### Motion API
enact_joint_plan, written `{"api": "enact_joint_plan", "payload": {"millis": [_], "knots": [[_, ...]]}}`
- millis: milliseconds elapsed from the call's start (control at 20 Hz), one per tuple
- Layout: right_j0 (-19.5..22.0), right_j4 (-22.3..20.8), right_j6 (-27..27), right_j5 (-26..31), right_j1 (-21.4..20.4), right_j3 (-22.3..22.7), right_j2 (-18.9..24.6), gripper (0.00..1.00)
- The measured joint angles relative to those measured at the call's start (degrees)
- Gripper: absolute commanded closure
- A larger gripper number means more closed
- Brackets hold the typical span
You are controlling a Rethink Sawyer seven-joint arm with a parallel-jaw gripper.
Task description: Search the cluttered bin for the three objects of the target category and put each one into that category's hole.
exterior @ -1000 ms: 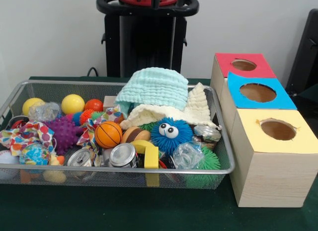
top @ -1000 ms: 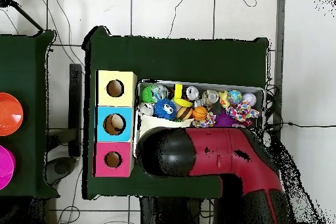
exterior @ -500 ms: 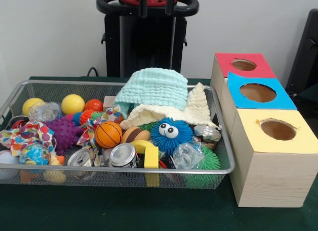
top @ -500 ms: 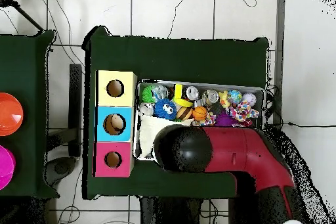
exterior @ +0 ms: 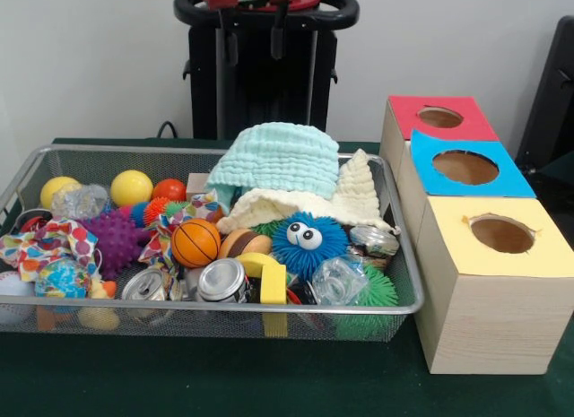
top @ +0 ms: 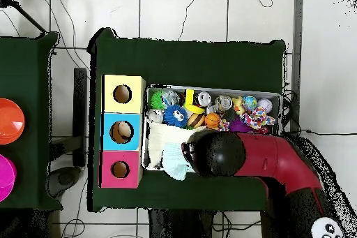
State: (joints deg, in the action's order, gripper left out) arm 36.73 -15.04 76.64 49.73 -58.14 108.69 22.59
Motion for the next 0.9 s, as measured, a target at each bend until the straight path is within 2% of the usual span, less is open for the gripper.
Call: {"api": "enact_joint_plan", "payload": {"millis": [350, 900], "knots": [[0.61, -1.38, 0.00, -3.39, 5.03, -0.32, 0.02, 0.00], [0.61, -2.68, 0.00, -3.51, 11.50, -3.13, 0.02, 0.00]]}}
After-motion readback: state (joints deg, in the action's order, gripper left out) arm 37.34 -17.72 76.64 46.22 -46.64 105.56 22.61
